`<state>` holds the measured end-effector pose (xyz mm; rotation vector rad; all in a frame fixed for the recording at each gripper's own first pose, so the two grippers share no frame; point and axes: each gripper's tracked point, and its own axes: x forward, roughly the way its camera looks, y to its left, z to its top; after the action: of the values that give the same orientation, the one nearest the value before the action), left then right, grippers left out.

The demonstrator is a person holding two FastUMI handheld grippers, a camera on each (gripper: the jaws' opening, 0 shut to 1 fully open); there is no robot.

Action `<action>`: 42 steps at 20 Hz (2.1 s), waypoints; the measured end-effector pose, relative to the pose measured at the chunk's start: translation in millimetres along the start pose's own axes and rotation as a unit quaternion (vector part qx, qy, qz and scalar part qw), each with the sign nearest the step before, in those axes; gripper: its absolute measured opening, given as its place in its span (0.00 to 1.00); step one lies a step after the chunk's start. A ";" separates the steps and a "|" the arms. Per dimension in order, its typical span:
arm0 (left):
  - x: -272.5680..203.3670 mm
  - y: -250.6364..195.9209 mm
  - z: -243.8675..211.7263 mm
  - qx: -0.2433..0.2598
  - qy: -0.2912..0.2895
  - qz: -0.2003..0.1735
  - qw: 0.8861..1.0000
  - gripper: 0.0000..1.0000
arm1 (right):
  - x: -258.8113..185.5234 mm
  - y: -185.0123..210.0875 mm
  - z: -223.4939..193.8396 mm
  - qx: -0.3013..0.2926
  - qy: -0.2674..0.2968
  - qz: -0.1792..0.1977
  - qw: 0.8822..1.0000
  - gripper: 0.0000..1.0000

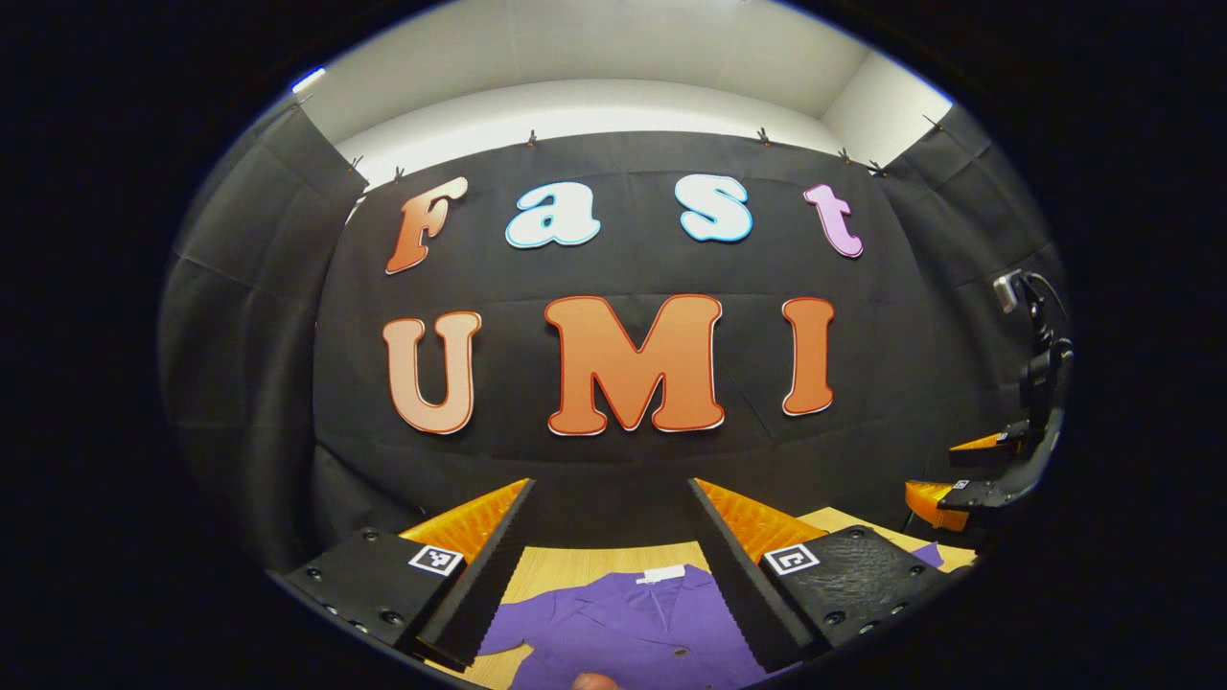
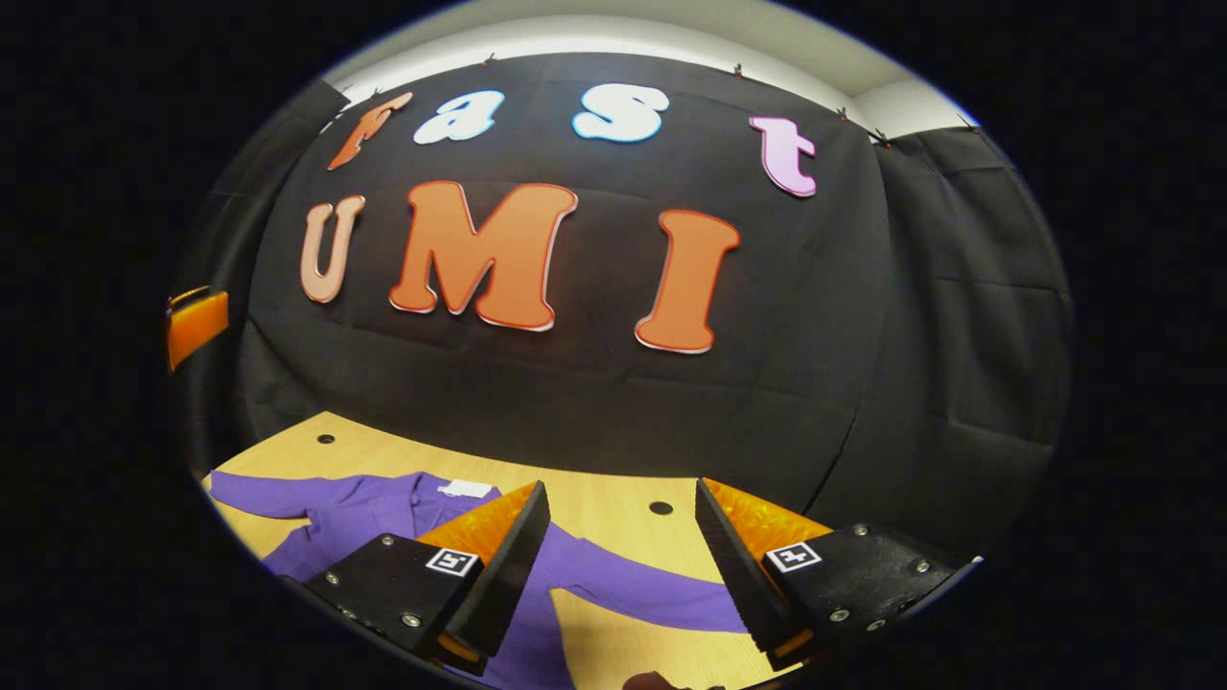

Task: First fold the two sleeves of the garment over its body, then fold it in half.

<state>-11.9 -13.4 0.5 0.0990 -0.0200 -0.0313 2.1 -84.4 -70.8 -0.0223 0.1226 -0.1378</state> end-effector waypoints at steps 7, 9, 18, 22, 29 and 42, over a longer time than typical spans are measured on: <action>-2.7 0.0 -2.8 0.015 0.007 0.001 1.000 0.98 | 29.4 -75.6 -80.9 0.011 0.102 -0.067 0.992 0.93; -3.8 -0.4 -4.1 0.018 0.010 0.003 1.000 0.98 | 34.7 -94.1 -103.2 0.020 0.138 -0.080 0.987 0.93; -12.7 7.7 -12.7 0.035 0.037 0.037 0.998 0.97 | 76.0 -148.1 -212.5 0.101 0.294 -0.103 0.945 0.94; -17.4 11.1 -17.8 0.043 0.049 0.053 0.996 0.97 | 83.6 -161.1 -251.1 0.123 0.357 -0.091 0.921 0.94; -23.2 6.2 -25.9 0.063 0.070 0.054 0.994 0.98 | 98.5 -170.4 -306.6 0.180 0.475 -0.071 0.859 0.95; -26.1 15.6 -35.0 0.085 0.105 0.060 0.989 1.00 | 105.0 -163.0 -362.5 0.204 0.573 -0.097 0.788 0.89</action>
<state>-36.8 6.4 -33.3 0.2717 0.1816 0.1021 38.4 -265.4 -438.2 0.4993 1.3221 -0.3717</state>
